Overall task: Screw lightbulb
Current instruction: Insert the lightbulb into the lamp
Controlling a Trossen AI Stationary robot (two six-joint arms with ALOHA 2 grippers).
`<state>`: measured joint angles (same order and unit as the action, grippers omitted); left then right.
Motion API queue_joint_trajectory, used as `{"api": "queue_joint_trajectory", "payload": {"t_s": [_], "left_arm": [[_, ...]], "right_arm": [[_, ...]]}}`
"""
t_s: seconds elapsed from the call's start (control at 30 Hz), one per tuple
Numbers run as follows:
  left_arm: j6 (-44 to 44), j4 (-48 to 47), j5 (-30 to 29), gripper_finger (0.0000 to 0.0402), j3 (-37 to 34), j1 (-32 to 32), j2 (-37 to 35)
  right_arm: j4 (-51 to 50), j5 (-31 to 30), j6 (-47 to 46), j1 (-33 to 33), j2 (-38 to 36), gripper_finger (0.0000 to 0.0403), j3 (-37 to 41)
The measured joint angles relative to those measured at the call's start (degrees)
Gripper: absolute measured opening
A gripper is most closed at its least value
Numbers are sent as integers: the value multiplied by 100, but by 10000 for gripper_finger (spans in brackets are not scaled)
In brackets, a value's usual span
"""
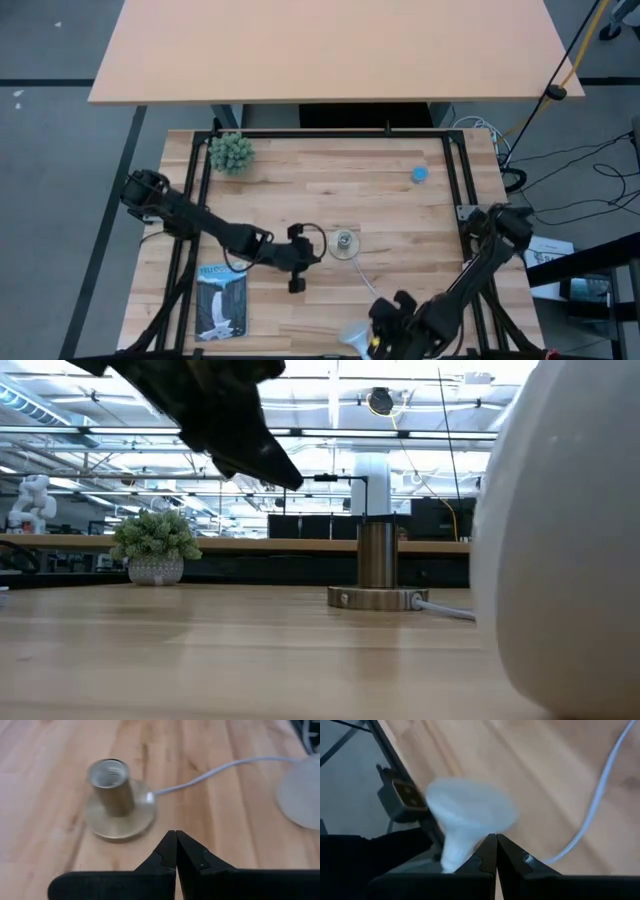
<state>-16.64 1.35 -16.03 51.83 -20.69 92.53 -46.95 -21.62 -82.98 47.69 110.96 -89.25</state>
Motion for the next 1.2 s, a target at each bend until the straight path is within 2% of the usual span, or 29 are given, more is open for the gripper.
{"api": "queue_joint_trajectory", "payload": {"t_s": [0.17,0.3,0.4,0.47,0.6,0.63,0.7,0.83,0.97,1.2], "left_arm": [[-97,-20,0,2,0,-307,0],[-112,-49,-2,2,0,-497,0],[-142,-78,-2,2,0,-627,1],[-168,-87,-2,2,0,-715,2],[-256,-165,-4,2,0,-850,2],[-264,-210,-4,2,0,-893,2],[-321,-308,-6,2,0,-959,2],[-407,-531,-12,2,0,-1103,7],[-413,-608,-302,2,0,-1241,7],[-414,-612,-588,2,0,-1304,7]], "right_arm": [[244,472,-579,89,514,0,-414],[1049,512,-413,102,863,0,-596],[1192,497,-356,27,1123,0,-764],[1074,328,-340,-45,1268,0,-810],[474,-625,-426,-185,1433,0,-828],[340,-708,-535,-226,1473,0,-825],[152,-621,-690,-304,1494,0,-806],[444,-328,-742,-298,1394,0,-809],[641,-228,-942,-211,1153,0,-820],[-122,721,-1600,-211,910,0,-820]]}}
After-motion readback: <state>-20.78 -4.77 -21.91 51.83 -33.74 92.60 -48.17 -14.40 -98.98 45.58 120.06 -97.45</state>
